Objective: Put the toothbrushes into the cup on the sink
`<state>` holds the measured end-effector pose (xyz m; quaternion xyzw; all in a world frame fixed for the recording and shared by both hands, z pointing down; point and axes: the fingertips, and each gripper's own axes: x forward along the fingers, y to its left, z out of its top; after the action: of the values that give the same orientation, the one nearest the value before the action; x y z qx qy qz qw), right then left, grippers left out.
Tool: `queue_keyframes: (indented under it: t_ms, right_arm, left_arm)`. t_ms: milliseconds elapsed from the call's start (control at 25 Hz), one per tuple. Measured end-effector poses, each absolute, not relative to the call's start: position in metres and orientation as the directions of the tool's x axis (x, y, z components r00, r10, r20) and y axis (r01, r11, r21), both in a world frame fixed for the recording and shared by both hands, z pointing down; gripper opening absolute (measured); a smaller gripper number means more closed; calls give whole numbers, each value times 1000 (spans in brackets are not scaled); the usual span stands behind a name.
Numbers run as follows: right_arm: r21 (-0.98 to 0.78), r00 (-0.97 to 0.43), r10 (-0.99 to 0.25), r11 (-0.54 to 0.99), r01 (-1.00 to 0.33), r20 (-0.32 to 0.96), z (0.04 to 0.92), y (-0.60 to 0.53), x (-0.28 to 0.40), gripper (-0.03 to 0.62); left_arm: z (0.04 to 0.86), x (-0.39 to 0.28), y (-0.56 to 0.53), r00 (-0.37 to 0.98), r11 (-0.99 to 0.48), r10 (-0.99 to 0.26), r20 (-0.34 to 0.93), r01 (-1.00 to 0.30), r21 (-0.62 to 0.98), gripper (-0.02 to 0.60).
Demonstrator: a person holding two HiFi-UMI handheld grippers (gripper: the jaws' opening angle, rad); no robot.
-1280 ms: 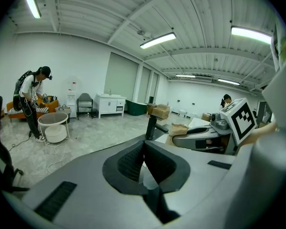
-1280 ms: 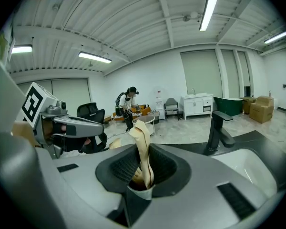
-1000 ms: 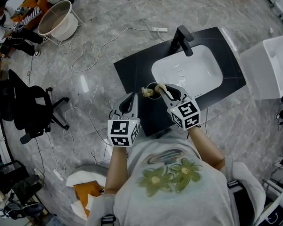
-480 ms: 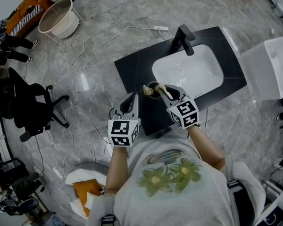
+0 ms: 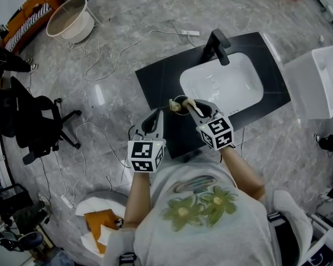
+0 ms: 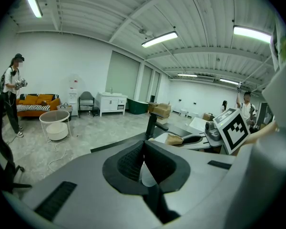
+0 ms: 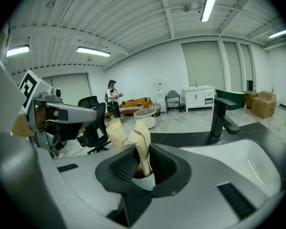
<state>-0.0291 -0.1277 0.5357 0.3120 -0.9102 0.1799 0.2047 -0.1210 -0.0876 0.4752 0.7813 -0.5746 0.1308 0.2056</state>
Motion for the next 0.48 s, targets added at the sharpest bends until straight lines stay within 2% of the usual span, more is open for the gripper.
queue_keyframes:
  t_ms: [480]
  right_arm:
    - [-221, -737, -436, 764, -606, 516, 544, -115, -35, 78]
  left_arm:
    - [473, -121, -78, 298, -246, -847, 440, -954, 171, 18]
